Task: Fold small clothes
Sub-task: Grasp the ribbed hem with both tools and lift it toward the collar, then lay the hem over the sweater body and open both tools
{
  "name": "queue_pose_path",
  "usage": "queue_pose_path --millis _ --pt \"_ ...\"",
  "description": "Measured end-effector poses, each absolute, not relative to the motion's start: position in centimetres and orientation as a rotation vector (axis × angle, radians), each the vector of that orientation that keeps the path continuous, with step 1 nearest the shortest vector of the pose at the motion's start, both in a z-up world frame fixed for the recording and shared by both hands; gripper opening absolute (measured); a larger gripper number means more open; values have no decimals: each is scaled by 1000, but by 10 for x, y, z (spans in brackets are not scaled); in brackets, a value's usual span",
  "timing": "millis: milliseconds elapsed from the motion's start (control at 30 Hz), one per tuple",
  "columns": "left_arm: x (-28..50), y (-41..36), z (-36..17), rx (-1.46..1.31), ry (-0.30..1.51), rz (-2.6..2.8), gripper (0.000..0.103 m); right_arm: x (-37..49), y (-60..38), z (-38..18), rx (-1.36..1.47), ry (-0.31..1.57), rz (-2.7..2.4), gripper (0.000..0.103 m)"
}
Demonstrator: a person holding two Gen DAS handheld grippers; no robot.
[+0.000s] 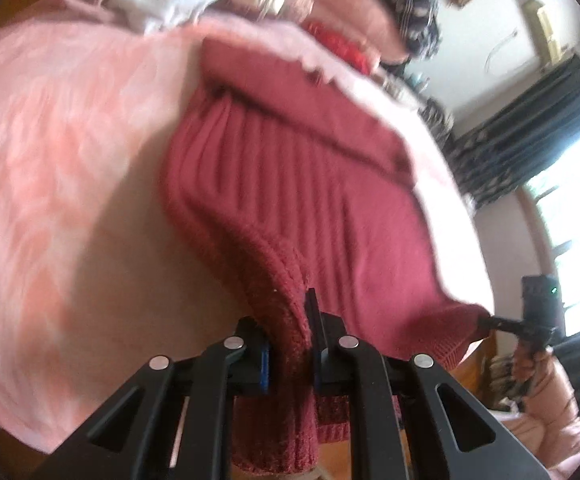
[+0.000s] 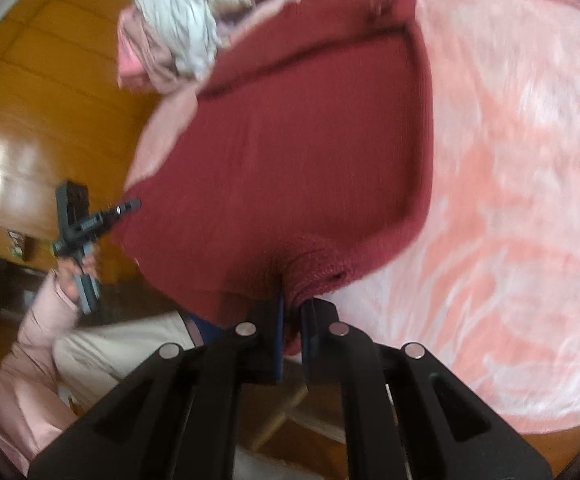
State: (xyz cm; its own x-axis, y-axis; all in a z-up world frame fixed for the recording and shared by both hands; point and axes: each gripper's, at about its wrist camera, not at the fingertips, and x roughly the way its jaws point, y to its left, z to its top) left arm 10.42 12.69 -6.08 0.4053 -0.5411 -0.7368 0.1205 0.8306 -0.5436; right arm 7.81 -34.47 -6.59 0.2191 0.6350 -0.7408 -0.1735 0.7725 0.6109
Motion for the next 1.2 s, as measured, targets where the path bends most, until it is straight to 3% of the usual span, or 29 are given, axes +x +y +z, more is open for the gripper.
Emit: queue_pose_path --millis 300,1033,1100,1133,1167,1200 --pt "185 129 -34 -532 967 -355 14 172 -366 -50 495 1136 462 5" --pt "300 143 -119 -627 1011 -202 15 324 -376 -122 635 1172 327 7" --pt "306 148 -125 -670 1028 -195 19 328 -380 -126 634 1177 291 12" --pt "308 152 -126 -706 1029 -188 20 328 -385 -126 651 1165 271 25" --pt "309 155 -125 -735 1027 -193 24 328 -387 -125 656 1151 268 34" --pt "310 159 -121 -756 1013 -200 35 327 -390 -124 656 1141 267 34"
